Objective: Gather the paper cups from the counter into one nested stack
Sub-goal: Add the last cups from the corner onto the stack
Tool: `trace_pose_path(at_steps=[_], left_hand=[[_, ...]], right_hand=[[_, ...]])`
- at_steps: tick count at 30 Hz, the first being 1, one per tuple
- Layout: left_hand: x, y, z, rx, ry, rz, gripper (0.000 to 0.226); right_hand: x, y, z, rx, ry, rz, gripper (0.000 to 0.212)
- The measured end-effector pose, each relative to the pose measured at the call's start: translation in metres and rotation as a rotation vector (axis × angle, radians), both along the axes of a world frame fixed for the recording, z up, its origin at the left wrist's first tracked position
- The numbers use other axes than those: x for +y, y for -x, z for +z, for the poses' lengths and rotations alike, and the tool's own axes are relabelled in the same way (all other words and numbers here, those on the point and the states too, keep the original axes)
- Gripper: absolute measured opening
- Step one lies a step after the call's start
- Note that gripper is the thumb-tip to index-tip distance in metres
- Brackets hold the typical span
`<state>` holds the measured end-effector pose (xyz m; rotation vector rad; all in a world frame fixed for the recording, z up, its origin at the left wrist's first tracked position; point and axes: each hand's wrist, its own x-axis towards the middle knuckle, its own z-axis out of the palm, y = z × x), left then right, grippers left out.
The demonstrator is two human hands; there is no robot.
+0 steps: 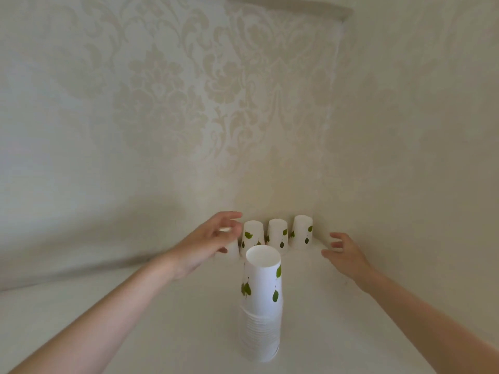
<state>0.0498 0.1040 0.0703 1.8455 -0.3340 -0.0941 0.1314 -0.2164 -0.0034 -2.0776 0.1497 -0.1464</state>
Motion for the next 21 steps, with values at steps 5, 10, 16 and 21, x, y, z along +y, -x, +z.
trace_pose_path(at_steps=[5,10,16,21], left_hand=[[0.015,-0.060,-0.053,-0.041,-0.372,0.410,0.066],[0.013,-0.097,-0.084,-0.131,-0.470,0.413,0.074],[-0.002,-0.123,-0.098,-0.210,-0.396,0.482,0.060],[0.003,-0.108,-0.074,-0.165,-0.209,0.565,0.059]], right_hand=[[0.012,-0.045,-0.002,-0.049,0.084,-0.006,0.081],[0.033,-0.093,-0.011,-0.080,0.068,0.049,0.081],[0.046,-0.117,-0.029,-0.131,-0.020,-0.024,0.074],[0.032,-0.093,-0.016,-0.163,-0.068,-0.071,0.060]])
